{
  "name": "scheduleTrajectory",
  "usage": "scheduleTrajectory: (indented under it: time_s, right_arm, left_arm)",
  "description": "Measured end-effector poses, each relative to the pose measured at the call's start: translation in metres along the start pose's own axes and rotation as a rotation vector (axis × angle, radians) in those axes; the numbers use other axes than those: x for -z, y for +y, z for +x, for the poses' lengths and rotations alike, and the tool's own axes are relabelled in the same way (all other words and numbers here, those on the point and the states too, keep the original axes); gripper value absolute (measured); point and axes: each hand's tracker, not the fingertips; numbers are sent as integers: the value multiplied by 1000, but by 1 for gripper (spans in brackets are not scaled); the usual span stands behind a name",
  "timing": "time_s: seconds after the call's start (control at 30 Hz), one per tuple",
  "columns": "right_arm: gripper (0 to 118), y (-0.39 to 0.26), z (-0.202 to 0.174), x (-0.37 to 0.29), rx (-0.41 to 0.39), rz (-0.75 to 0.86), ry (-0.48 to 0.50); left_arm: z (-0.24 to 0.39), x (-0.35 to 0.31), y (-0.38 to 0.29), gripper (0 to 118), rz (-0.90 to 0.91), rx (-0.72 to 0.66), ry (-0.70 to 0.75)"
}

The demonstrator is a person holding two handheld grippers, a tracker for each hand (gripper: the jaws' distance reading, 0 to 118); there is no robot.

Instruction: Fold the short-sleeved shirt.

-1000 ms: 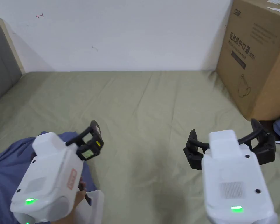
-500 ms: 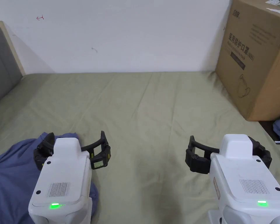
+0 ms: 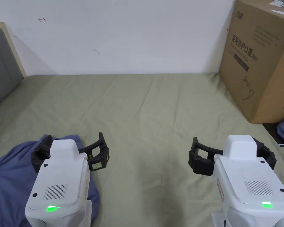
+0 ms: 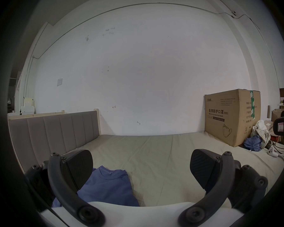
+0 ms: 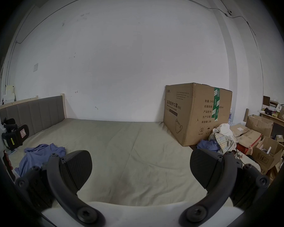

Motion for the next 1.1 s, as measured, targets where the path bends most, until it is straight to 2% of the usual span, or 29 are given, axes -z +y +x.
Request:
scheduleTrajectory:
  time_s: [1.1]
  right_arm:
    - [116, 5, 0, 1, -15, 3, -3]
  left_arm:
    - [0, 3, 6, 117, -8, -9, -16]
